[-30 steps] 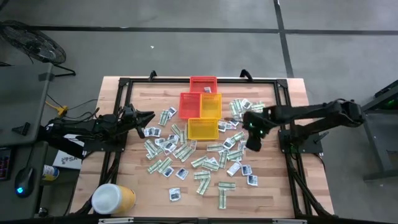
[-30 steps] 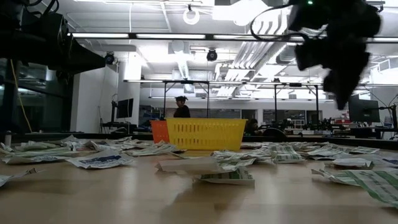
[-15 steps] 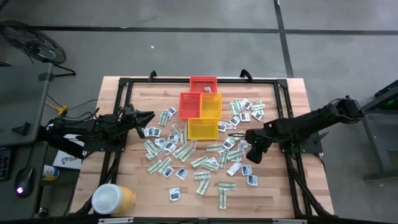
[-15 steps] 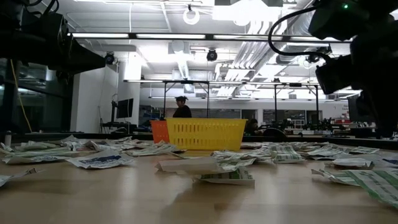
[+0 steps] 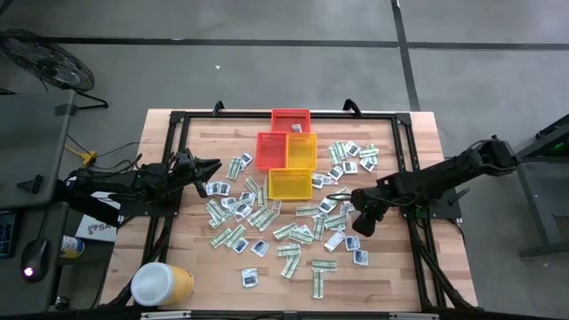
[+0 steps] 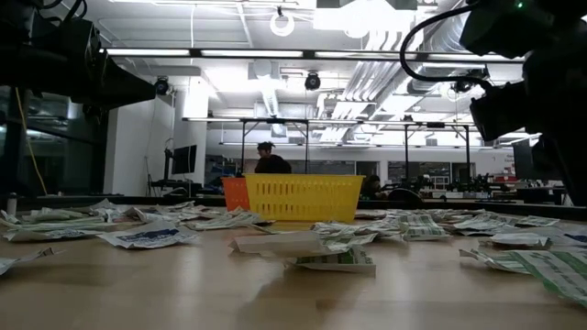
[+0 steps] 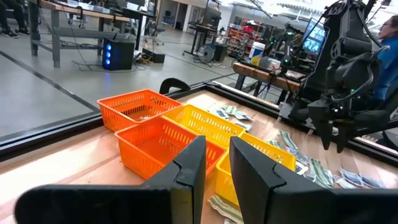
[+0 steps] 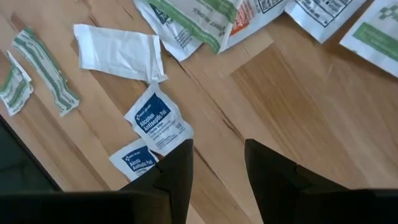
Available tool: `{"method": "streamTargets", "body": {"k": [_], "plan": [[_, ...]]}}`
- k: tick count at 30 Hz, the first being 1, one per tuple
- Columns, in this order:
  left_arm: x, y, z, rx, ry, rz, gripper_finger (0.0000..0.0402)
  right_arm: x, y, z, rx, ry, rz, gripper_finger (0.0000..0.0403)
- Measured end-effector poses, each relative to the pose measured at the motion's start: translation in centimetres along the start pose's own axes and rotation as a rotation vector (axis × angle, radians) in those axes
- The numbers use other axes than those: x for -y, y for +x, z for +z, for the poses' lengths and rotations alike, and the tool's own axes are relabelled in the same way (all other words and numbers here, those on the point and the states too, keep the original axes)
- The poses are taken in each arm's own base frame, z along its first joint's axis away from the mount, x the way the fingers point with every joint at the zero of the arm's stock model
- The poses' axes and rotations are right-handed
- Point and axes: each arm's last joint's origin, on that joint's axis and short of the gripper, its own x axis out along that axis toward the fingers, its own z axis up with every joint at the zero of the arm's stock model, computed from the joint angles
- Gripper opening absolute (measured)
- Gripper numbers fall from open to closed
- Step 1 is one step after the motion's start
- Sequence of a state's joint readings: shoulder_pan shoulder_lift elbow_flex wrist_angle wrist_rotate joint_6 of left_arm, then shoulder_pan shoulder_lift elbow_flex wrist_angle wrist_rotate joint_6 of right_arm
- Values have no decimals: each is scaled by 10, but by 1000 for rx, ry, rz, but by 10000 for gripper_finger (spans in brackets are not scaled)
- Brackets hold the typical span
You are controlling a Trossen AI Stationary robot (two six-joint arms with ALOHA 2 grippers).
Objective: Pick & Place First Aid Supplies
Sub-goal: Put the alcohol pad into the top orange bin
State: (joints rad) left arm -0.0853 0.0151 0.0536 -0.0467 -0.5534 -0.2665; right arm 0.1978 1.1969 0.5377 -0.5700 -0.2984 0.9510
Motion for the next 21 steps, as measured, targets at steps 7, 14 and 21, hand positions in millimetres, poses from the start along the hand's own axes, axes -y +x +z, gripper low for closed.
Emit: {"method": "streamTargets", "body": {"k": [7, 14, 21], "plan": [[0, 0, 0, 0, 0, 0, 73, -4, 13, 6, -34, 113, 17, 138], [0, 0, 0, 0, 0, 0, 73, -3, 23, 9, -53, 228, -5, 138], [0, 0, 0, 0, 0, 0, 73, -3, 31, 12, -65, 229, -8, 138]]}}
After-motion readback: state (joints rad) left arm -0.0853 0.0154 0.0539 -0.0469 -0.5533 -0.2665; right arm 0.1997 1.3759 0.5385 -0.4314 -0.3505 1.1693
